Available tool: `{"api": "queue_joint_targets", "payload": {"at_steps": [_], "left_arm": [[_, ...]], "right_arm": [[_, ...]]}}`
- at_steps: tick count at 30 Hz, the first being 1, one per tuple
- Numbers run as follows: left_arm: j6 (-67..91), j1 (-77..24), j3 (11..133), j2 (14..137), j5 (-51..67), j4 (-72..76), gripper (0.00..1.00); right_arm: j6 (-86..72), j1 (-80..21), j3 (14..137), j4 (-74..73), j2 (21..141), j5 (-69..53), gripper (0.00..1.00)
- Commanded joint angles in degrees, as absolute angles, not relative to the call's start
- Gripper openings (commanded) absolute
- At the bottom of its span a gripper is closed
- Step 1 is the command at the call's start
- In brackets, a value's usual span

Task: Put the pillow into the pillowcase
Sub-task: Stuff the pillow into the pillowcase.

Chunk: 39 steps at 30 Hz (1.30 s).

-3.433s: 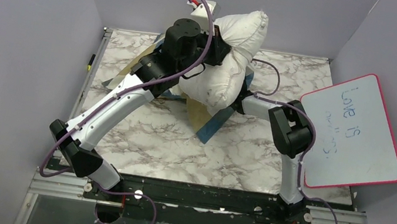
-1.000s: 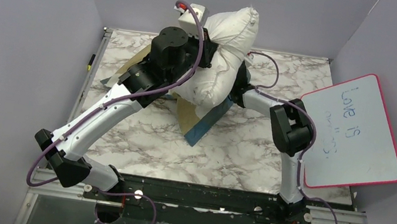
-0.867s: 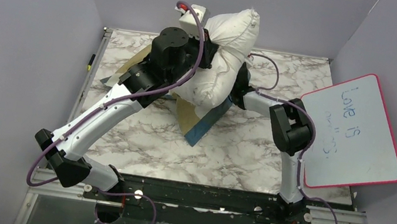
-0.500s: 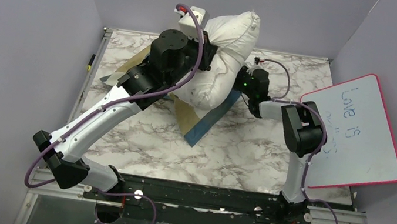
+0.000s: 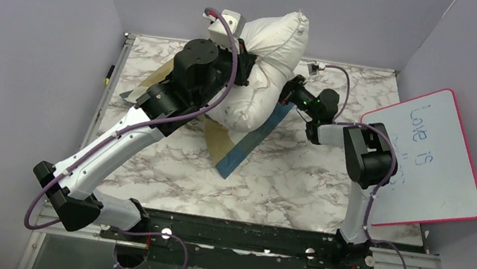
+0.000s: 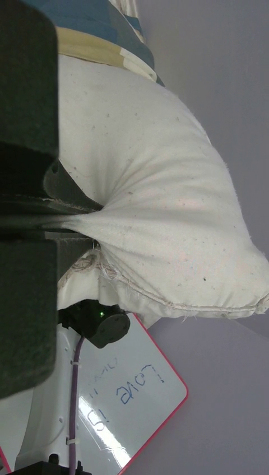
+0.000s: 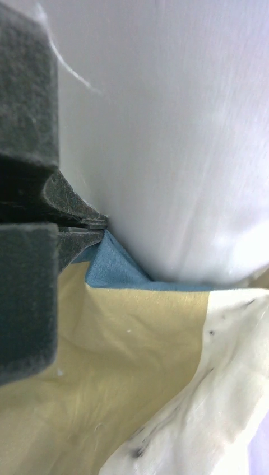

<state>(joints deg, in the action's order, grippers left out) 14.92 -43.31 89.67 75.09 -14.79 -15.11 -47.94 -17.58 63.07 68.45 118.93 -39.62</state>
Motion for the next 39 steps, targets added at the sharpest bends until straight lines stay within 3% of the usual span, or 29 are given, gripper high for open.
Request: {"api": "queue_joint_targets", "payload": {"at_steps": [1, 9, 12, 15, 20, 30, 39], "left_arm": [[13.6, -43.3, 91.8, 73.0, -18.0, -8.3, 0.00], [13.2, -43.3, 91.6, 72.9, -18.7, -8.5, 0.00], [13.4, -43.3, 91.5, 72.9, -18.5, -8.4, 0.00], [13.6, -43.2, 91.8, 72.9, -18.3, -8.4, 0.00], [13.7, -43.3, 92.1, 73.2, -18.2, -7.9, 0.00], [14.4, -43.2, 92.2, 73.0, -17.6, -8.1, 0.00], [15.0, -43.3, 92.5, 72.9, -16.8, -8.0, 0.00]], "right_arm": [[-54.6, -16.0, 62.4, 81.3, 118.5, -46.0, 0.00], [-62.3, -14.3, 57.6, 93.6, 124.3, -45.8, 0.00], [-56.2, -14.3, 56.4, 80.5, 121.6, -40.3, 0.01], [-49.4, -14.4, 56.1, 65.4, 116.2, -34.3, 0.15], [-44.6, -15.7, 56.7, 55.1, 113.1, -29.4, 0.36], [-32.8, -22.5, 59.7, 35.0, 107.1, -10.4, 0.57], [-26.5, -28.6, 68.4, 26.1, 112.1, 8.9, 0.60]]}}
